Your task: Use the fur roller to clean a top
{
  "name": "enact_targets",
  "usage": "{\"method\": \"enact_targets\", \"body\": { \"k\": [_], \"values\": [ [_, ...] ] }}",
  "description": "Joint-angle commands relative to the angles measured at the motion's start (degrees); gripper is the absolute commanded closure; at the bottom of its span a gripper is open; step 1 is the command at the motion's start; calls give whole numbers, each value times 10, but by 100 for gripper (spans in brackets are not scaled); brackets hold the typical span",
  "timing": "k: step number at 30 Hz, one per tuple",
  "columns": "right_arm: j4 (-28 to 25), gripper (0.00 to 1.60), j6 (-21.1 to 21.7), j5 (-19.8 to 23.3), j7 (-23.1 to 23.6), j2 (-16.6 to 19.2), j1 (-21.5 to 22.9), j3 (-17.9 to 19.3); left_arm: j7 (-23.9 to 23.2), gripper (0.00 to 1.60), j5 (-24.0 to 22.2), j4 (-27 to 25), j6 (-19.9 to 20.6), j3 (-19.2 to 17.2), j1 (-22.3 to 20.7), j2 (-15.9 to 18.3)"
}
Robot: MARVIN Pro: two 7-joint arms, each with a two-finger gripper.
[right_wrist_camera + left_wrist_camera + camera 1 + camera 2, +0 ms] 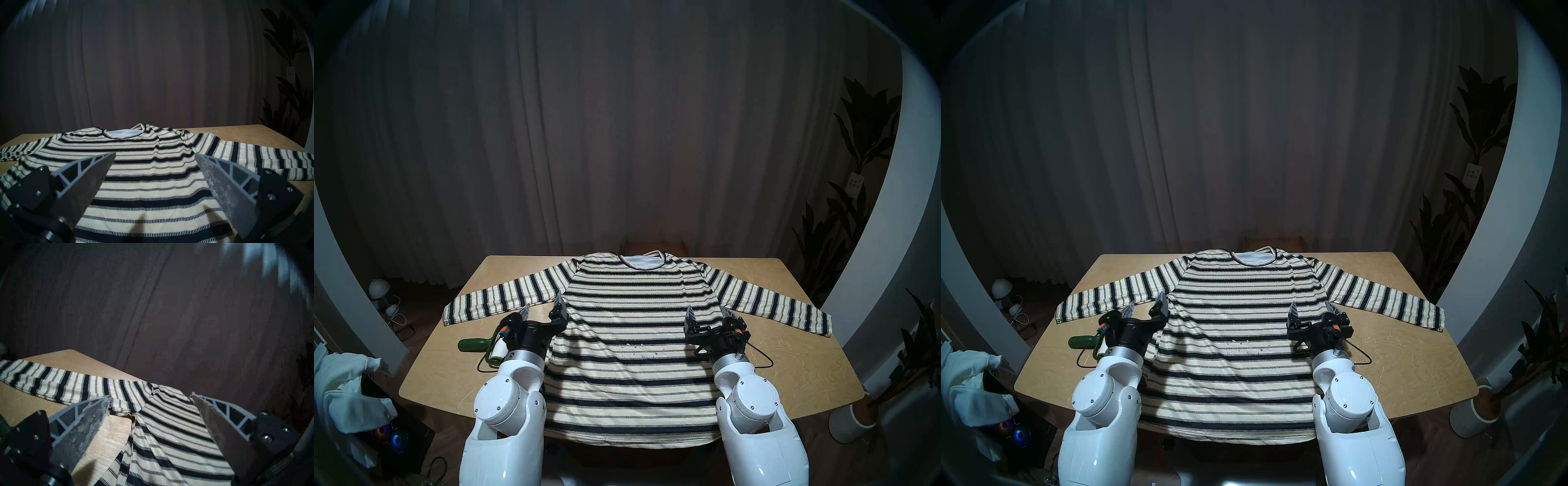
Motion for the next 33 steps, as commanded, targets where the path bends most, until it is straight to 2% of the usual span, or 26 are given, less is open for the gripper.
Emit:
{"method": "enact_targets", "body": {
  "k": [1,10,19,26,27,33],
  "values": [
    [-30,0,8,20,9,-2,9,7,-2,0,-128,-62,25,-35,10,-19],
    [-46,0,32,50,26,1,14,28,16,0,-289,-96,89,-104,30,-43],
    [-67,0,70,100,64,16,12,67,39,0,-438,-123,181,-164,45,-62],
    [-58,0,93,122,83,29,8,92,34,0,-546,-138,267,-217,83,-31],
    [-56,0,95,125,86,30,8,94,32,0,-551,-138,264,-218,89,-25],
    [-51,0,101,135,115,51,9,107,1,0,-608,-123,337,-261,110,0]
  ]
}}
